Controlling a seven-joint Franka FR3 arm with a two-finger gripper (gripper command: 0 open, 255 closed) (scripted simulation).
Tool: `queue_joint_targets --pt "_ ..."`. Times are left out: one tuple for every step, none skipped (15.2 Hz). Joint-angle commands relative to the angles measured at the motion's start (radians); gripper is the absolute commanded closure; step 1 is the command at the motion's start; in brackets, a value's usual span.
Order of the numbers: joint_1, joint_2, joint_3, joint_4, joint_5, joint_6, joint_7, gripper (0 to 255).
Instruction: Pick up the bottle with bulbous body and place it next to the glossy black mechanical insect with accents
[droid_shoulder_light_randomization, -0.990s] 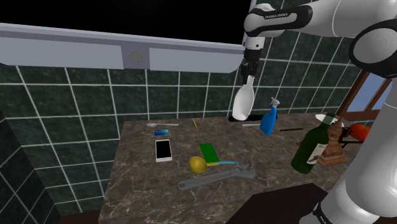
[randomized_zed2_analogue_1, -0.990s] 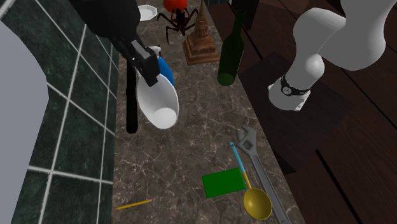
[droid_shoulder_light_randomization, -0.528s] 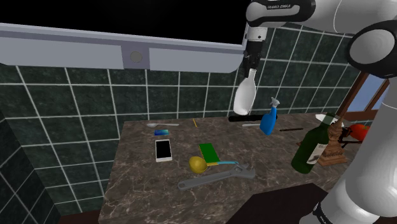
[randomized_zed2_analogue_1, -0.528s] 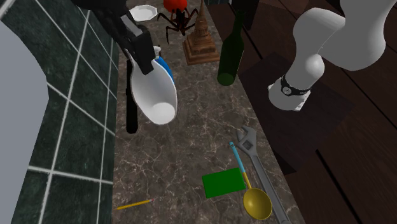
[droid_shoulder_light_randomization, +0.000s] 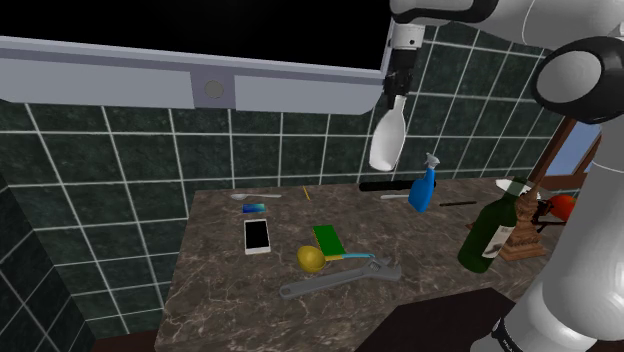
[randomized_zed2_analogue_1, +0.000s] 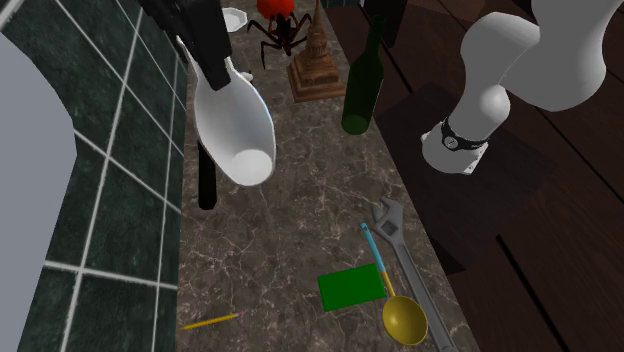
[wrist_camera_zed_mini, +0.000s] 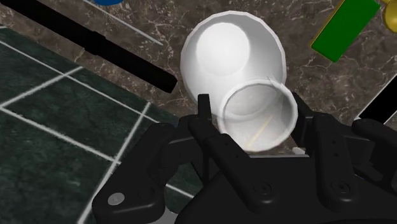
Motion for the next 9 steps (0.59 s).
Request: queue_joint_targets --pt "-0.011 -0.016 -0.009 -0.013 -0.004 -0.002 -0.021 255" --pt "-0.022 -0.031 -0.017 -0.033 -0.007 0.005 -0.041 255" --pt "-0.033 -0.045 -0.025 -0.052 -0.011 0.01 -0.061 255" --pt "-0.044 -0.058 -0.034 -0.07 -0.014 0.016 -0.081 255" --pt "-0.055 -0.07 -0.043 -0.085 -0.018 0.021 -0.102 255" --pt "-0.067 -0.08 -0.052 -0.099 -0.021 0.025 -0.123 255" --pt "-0.078 -0.09 -0.062 -0.111 -0.024 0.03 -0.144 255" --pt "-0.09 -0.098 -0.071 -0.122 -0.027 0.033 -0.166 255" --pt "-0.101 -0.105 -0.081 -0.131 -0.029 0.037 -0.188 255"
